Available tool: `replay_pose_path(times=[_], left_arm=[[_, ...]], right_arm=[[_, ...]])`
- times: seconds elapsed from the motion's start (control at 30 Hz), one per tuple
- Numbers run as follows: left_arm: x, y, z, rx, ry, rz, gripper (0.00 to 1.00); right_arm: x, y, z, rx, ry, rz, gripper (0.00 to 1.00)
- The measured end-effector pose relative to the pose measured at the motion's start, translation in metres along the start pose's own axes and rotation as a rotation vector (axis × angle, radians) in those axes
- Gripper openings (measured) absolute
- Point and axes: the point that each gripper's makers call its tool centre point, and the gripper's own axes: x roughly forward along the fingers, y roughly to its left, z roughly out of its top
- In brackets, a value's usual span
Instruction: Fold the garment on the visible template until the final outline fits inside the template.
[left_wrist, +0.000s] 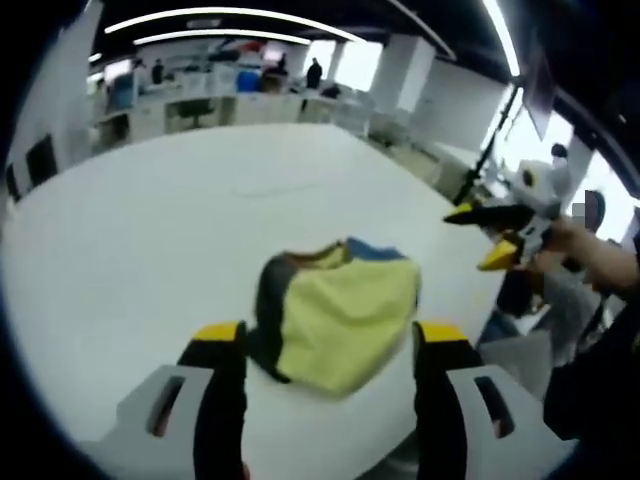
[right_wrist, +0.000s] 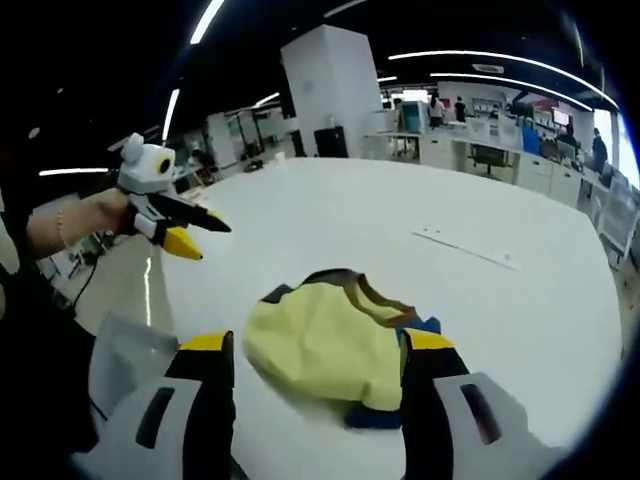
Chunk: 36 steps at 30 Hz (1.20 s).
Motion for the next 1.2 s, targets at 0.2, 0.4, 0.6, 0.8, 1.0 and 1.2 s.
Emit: replay_pose_path(times=[0.2, 0.4, 0.6, 0.8, 1.0, 1.2], left_arm=[[0.015, 0.008, 0.003, 0.01, -0.002, -0.007, 0.59], [0.035, 0.018, 0.0, 0.021, 0.013, -0.017, 0.56], [0.051, 0.028, -0.003, 0.034, 0.024, -0.023, 0.53], [0.067, 0.04, -0.006, 0.041, 0.034, -0.029, 0.5], [0.084, 0.051, -0.005, 0.039, 0.041, -0.033, 0.47], [0.101, 0.06, -0.003, 0.041, 0.046, -0.038, 0.45]], right_arm=[[0.012, -0.016, -0.003, -0.003, 0.01, -0.012, 0.6], [0.028, -0.029, -0.012, -0.018, 0.044, -0.013, 0.56], [0.043, -0.042, -0.015, -0.052, 0.067, -0.017, 0.52], [0.06, -0.057, -0.019, -0.083, 0.087, -0.022, 0.46], [0.074, -0.076, -0.025, -0.092, 0.106, -0.03, 0.4], [0.085, -0.091, -0.033, -0.082, 0.126, -0.037, 0.36]])
